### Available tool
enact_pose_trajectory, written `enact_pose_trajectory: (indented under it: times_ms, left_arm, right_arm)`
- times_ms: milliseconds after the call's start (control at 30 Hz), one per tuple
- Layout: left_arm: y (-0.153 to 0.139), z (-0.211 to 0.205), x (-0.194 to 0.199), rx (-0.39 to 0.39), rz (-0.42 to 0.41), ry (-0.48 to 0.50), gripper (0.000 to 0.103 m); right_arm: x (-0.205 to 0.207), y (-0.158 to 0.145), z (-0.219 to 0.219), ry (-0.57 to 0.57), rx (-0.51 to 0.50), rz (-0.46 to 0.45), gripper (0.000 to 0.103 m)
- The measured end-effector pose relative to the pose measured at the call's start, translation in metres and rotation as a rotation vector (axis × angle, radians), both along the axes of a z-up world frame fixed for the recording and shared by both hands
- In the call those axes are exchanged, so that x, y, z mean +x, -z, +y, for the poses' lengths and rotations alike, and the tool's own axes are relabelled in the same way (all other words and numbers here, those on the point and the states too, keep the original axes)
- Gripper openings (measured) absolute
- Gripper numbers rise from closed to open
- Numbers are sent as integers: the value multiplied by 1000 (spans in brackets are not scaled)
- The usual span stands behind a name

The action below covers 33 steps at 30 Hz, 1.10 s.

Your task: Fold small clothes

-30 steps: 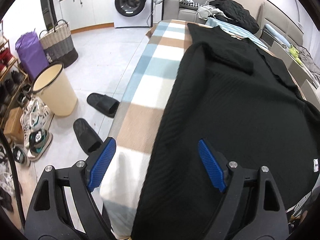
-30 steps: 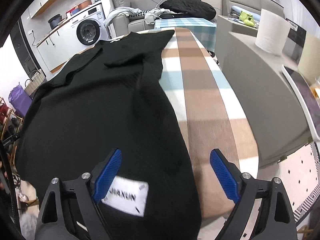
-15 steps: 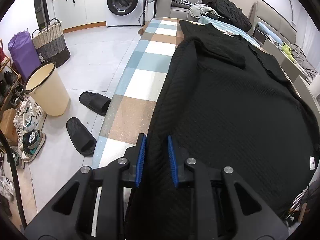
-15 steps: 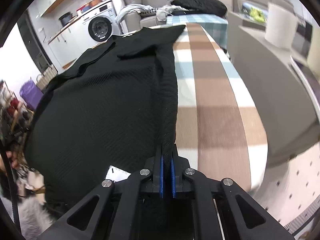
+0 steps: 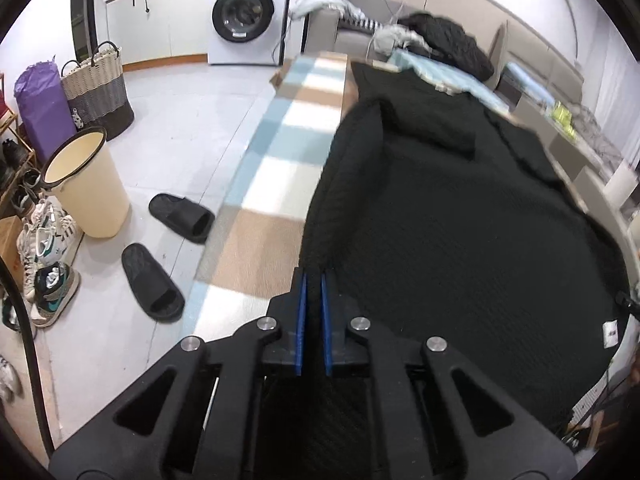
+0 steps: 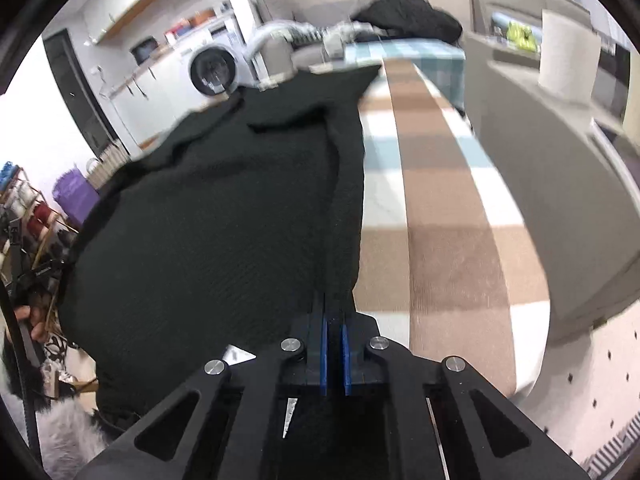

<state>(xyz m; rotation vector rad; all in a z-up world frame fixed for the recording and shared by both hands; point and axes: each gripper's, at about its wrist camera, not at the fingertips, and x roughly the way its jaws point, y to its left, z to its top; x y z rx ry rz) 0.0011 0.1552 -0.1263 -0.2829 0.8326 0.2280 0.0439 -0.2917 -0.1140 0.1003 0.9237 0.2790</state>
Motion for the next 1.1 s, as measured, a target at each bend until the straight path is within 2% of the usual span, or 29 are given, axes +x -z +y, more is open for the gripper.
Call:
enact_pose_trajectory:
  times_ms: [200,333,467,567,767,967,1100]
  left_arm:
    - [-30,9,-6,-15,-102,-12,3]
    - [-53,13,-7,-2,-168,-15,3]
    - [-75,21,1,6,-229,-17,3]
    - [-82,28,23,10,-251,-14,3]
    - [-74,40,90,9,-216,-8,3]
    - [-37,44,162,14,-112,-7,3]
    - [-13,41,196,33,-50,-10,3]
  right_arm:
    - [-5,-37,-9,8,94,-176,4]
    - [-1,-55,-14,29,141,-251,4]
    - [12,-70,-18,67,171,-284,4]
    - [30,-76,-16,101,173,-284,4]
    - [87,-73,-2,150,121,-227,4]
    - [155,-49,9,182,77,-145,5]
    - [183,-29,10,195,53,-87,5]
